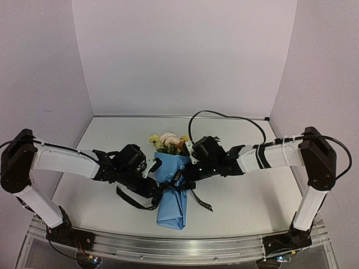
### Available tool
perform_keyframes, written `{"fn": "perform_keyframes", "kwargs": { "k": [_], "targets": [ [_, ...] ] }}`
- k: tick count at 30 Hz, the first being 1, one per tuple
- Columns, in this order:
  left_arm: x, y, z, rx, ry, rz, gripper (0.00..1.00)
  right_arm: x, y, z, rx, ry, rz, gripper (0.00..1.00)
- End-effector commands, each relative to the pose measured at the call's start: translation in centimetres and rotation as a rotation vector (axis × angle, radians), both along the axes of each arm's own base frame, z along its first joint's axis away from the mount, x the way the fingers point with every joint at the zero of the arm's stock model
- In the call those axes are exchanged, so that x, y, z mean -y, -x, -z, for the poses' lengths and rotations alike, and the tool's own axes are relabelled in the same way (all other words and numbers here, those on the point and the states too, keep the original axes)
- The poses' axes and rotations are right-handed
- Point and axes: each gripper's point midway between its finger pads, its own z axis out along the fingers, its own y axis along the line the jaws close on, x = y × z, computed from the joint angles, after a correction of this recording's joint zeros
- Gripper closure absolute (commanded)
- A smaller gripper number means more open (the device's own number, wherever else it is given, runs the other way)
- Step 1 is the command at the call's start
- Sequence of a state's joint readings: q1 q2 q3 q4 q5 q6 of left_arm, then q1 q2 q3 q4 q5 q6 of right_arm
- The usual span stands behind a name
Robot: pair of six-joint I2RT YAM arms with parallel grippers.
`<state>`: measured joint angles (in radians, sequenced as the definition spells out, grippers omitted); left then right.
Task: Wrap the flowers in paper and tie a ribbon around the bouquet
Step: Cross the half-tied ribbon over the folded bouquet.
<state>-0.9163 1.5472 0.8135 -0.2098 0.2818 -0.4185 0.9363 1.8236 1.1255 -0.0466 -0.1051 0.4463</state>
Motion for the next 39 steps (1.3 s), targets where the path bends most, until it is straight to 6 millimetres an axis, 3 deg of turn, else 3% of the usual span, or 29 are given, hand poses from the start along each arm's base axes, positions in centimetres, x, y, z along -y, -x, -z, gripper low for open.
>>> {"fn": "perform_keyframes", "kwargs": {
  "k": [1,9,17,25,32,36,39],
  "targets": [
    [1.5,-1.4,-1.0,0.049,0.017,-0.001,0.74,-0.7,-0.9,-1.3,0.03,-0.035,0.017,1.0],
    [2.0,-1.4,-2.2,0.083,0.015,0.025,1.0,-0.8,-0.9,-1.4,0.028,-0.041,0.016,1.0],
    [3.0,-0.6,-8.1,0.112,0.102,0.113,1.0,-0.9,-0.9,-1.2,0.027,-0.037,0.007,1.0],
    [7.9,2.5,-12.1,0.032,0.253,0.261,1.0,-1.7,-1.9,-1.8,-0.06,-0.137,0.009,1.0],
    [11.8,1.7,-9.9,-0.004,0.283,0.215,1.0,-3.3,-2.4,-3.5,-0.126,-0.253,-0.032,1.0],
    [11.8,1.4,-8.0,-0.012,0.259,0.179,1.0,-3.8,-1.8,-3.9,-0.155,-0.278,-0.063,1.0],
    [11.6,1.4,-7.6,-0.004,0.252,0.168,0.9,-4.1,-1.2,-3.8,-0.184,-0.292,-0.09,1.0]
  ]
}}
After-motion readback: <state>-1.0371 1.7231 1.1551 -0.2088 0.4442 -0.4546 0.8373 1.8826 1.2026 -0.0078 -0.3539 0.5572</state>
